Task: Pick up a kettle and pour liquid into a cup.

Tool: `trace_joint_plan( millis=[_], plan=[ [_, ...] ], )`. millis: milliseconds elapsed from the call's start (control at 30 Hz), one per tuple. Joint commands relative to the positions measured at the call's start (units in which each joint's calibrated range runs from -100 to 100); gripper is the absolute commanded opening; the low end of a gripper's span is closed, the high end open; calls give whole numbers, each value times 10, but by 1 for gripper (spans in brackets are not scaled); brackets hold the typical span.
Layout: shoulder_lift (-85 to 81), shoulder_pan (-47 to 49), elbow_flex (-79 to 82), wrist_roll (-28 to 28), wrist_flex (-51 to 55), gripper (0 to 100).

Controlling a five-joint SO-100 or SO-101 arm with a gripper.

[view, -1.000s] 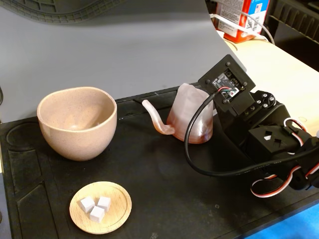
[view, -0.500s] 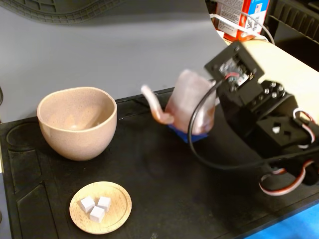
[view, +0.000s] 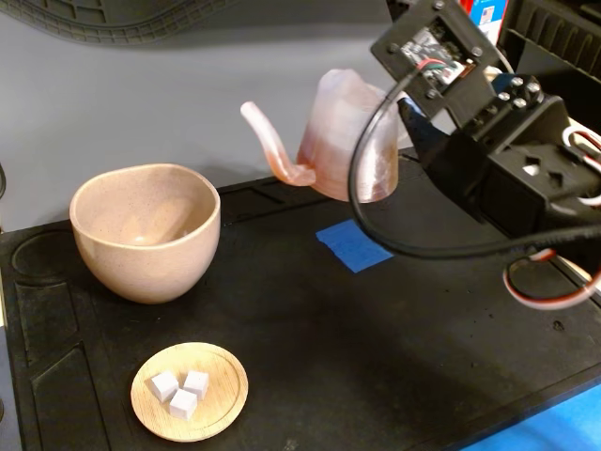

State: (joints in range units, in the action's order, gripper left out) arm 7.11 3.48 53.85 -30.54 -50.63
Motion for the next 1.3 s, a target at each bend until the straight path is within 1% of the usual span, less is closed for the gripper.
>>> trace_joint_plan(
  millis=[0, 67, 233, 333, 367, 500, 600, 733, 833, 933, 967, 1000, 1267],
  plan=[
    [-34, 15, -73, 21, 59, 1],
    [-34, 21, -94, 23, 88, 1],
    [-13, 34, -109, 30, 84, 1],
    [28, 49, -164, 31, 90, 1],
    [32, 46, -169, 47, 90, 1],
    [31, 45, -169, 52, 87, 1],
    [36, 42, -178, 100, 82, 1],
    [37, 42, -211, 134, 90, 1],
    [37, 42, -211, 177, 90, 1],
    [37, 42, -215, 182, 86, 1],
    [37, 42, -215, 209, 87, 1],
    [37, 42, -216, 219, 89, 1],
    [40, 41, -251, 221, 92, 1]
  ],
)
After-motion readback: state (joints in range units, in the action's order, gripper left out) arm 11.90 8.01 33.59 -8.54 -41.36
